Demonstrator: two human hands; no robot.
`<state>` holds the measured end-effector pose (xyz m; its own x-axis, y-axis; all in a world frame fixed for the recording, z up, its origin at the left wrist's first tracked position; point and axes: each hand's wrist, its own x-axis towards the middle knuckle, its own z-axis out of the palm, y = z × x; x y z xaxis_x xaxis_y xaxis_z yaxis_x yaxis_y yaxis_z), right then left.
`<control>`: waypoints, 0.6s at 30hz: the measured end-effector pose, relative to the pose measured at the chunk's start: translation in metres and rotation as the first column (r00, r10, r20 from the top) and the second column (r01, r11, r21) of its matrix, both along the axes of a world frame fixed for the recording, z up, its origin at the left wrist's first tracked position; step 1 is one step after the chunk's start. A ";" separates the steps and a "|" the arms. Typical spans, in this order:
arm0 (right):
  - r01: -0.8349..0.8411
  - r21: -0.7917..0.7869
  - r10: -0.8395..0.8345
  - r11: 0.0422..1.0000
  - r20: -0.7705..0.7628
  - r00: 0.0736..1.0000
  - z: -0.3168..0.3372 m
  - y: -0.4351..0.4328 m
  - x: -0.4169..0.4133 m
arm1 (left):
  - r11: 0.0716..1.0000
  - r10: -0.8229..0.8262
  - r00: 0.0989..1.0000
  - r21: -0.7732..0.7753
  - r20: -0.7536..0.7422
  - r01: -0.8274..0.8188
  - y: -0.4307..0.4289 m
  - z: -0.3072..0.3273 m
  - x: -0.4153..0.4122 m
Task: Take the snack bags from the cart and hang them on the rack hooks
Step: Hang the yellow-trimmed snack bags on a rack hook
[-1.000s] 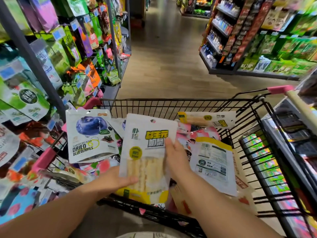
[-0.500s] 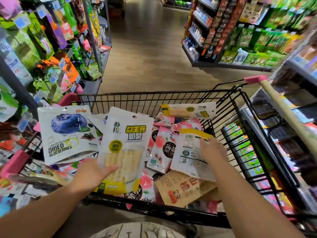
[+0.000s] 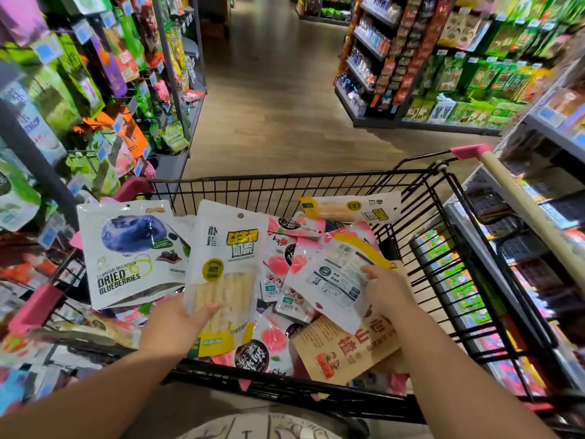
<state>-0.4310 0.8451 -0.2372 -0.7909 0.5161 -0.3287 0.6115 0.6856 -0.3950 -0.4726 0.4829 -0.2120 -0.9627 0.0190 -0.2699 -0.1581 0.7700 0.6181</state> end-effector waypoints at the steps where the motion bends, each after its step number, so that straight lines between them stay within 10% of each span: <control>1: -0.106 0.020 0.104 0.994 0.082 0.991 -0.001 -0.001 0.001 | 1.000 -0.005 1.000 -0.007 -0.001 0.005 0.000 0.000 0.000; 6: -0.346 -0.256 0.422 0.903 0.376 0.825 0.010 0.000 0.006 | 1.000 -0.014 1.000 0.014 0.002 0.014 0.000 0.005 0.001; 11: -0.542 -0.200 0.554 0.816 0.538 0.636 0.026 -0.006 0.005 | 1.000 -0.024 1.000 0.018 0.010 0.024 0.001 0.003 0.000; 18: -0.560 -0.048 0.529 0.827 0.403 0.747 0.005 -0.014 0.011 | 1.000 -0.017 1.000 -0.015 0.009 0.017 0.001 -0.001 -0.002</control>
<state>-0.4200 0.8308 -0.2321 -0.7616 0.0710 -0.6441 0.2148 0.9654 -0.1476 -0.4743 0.4838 -0.2127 -0.9598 0.0313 -0.2789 -0.1502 0.7822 0.6047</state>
